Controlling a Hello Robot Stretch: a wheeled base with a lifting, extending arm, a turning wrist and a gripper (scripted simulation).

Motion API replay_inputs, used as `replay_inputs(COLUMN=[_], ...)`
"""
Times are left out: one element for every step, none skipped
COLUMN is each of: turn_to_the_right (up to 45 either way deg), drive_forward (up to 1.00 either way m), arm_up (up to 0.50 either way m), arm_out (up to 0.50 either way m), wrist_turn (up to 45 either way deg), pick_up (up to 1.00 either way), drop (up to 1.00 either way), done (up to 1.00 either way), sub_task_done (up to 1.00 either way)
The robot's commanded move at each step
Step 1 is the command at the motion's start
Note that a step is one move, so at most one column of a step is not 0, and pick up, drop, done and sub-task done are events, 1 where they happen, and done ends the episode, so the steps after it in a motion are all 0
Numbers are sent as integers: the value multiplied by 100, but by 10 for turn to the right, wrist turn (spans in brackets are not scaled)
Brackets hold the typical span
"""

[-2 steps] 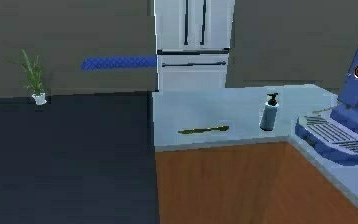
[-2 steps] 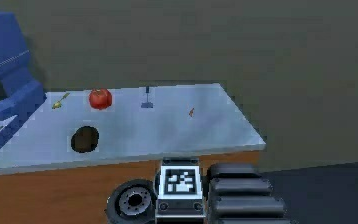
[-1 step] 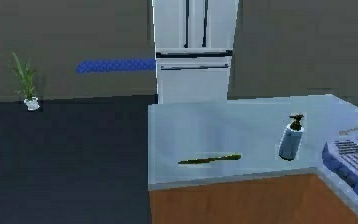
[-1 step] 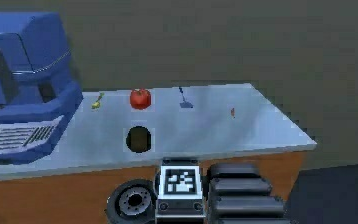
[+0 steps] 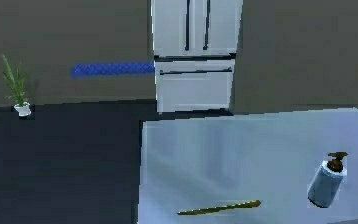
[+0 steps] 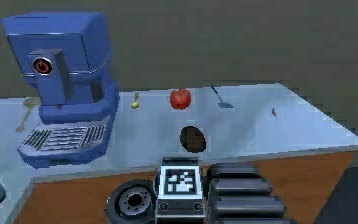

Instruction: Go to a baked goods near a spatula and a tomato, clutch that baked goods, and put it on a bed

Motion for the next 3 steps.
replay_inputs(turn_to_the_right=[-450,-450,-450], drive_forward=[0,0,0], arm_up=[0,0,0], arm_out=[0,0,0], wrist_turn=[0,0,0], pick_up=[0,0,0], drop=[0,0,0], done=[0,0,0], sub_task_done=[0,0,0])
